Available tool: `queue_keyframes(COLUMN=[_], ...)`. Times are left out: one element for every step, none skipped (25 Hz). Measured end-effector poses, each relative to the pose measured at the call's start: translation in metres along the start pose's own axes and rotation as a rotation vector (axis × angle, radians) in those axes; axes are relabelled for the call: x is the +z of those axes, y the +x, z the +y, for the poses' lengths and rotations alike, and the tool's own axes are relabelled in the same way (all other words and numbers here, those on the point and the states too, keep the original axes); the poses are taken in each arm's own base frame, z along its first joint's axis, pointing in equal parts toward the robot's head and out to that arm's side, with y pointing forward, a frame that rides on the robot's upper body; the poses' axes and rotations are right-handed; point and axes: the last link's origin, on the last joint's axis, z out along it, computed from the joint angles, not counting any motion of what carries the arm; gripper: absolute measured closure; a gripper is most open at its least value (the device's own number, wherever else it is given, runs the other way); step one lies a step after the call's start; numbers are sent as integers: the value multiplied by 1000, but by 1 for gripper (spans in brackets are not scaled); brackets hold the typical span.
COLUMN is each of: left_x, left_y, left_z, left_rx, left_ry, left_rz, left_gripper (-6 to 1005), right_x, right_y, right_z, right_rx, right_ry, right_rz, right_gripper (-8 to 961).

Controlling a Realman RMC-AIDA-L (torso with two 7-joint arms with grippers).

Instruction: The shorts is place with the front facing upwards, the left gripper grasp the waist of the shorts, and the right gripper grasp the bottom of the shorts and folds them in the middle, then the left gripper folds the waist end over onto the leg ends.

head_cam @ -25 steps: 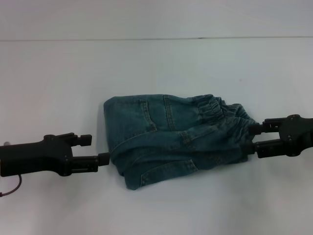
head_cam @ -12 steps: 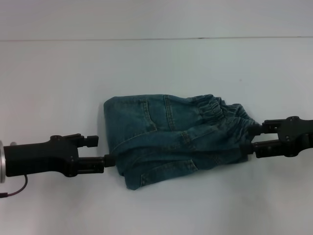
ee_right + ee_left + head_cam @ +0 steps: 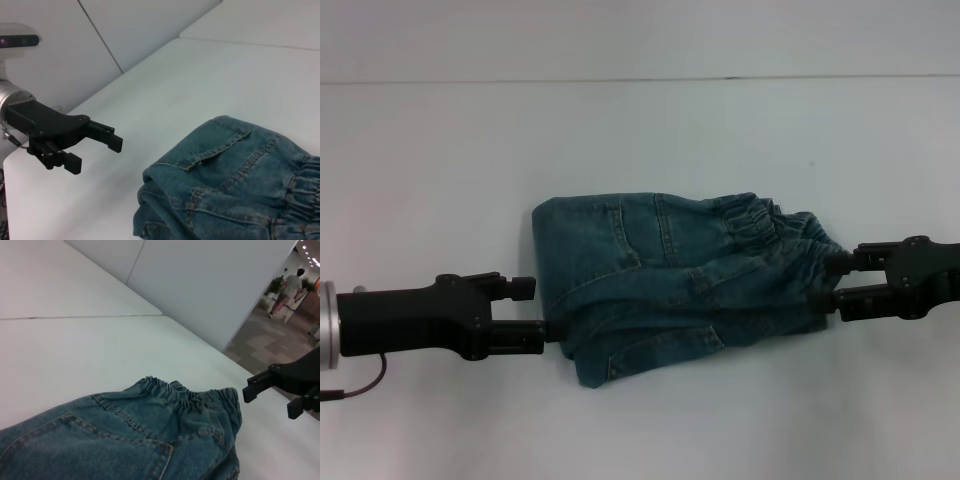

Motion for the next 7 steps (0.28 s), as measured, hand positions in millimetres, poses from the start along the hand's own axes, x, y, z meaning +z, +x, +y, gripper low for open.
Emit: queue_keyframes(left_x=[0, 0, 0, 0, 0, 0, 0], left_y=[0, 0, 0, 0, 1, 1, 1], left_z=[0, 0, 0, 0, 0, 0, 0], left_rx=[0, 0, 0, 0, 0, -1, -2], left_ry=[-1, -1, -1, -1, -2, -2, -2], left_rz=[0, 0, 1, 2, 3, 4, 4], left_gripper=[113, 113, 113, 113, 113, 113, 113], right_x=[0, 0, 0, 0, 0, 0, 0], right_y=[0, 0, 0, 0, 0, 0, 0], right_z=[0, 0, 0, 0, 0, 0, 0], right_rx=[0, 0, 0, 0, -1, -1, -2], right_ry=[0, 0, 1, 1, 1, 1, 1], right_rz=[0, -1, -1, -1, -1, -1, -1], right_gripper=[128, 128, 128, 128, 128, 128, 128])
